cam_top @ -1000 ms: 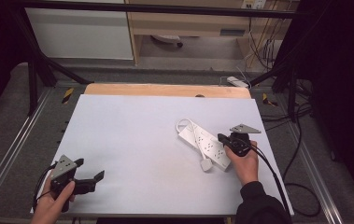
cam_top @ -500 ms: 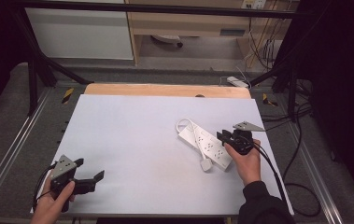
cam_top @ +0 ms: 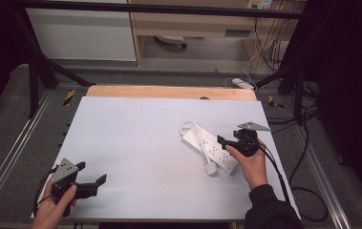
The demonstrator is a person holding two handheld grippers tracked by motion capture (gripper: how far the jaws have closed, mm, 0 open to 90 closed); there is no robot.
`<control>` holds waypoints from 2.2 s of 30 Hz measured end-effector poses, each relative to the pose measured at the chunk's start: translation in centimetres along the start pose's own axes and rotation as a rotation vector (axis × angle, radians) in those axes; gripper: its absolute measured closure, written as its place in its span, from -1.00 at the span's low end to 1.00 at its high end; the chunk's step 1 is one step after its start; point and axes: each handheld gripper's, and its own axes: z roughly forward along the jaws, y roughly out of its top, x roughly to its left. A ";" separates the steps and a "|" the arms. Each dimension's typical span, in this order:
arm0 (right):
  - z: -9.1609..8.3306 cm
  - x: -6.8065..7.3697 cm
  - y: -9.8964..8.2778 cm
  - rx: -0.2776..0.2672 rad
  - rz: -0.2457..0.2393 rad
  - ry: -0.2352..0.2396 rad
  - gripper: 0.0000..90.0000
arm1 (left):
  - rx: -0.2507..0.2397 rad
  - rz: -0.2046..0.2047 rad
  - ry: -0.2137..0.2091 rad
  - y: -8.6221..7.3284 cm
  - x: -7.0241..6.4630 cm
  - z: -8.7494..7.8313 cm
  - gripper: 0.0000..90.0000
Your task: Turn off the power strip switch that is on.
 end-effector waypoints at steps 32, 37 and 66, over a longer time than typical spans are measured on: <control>-4.6 1.0 2.5 -0.100 -0.076 0.018 -0.91 | -0.004 -0.002 -0.001 0.0 0.0 0.0 -0.87; -5.7 0.3 2.5 -0.121 -0.068 0.011 -0.90 | -0.004 0.003 0.003 0.0 0.0 0.0 -0.87; -9.5 -2.3 -1.7 -0.222 -0.068 -0.014 -0.90 | 0.001 0.001 -0.001 0.0 -0.1 0.0 -0.87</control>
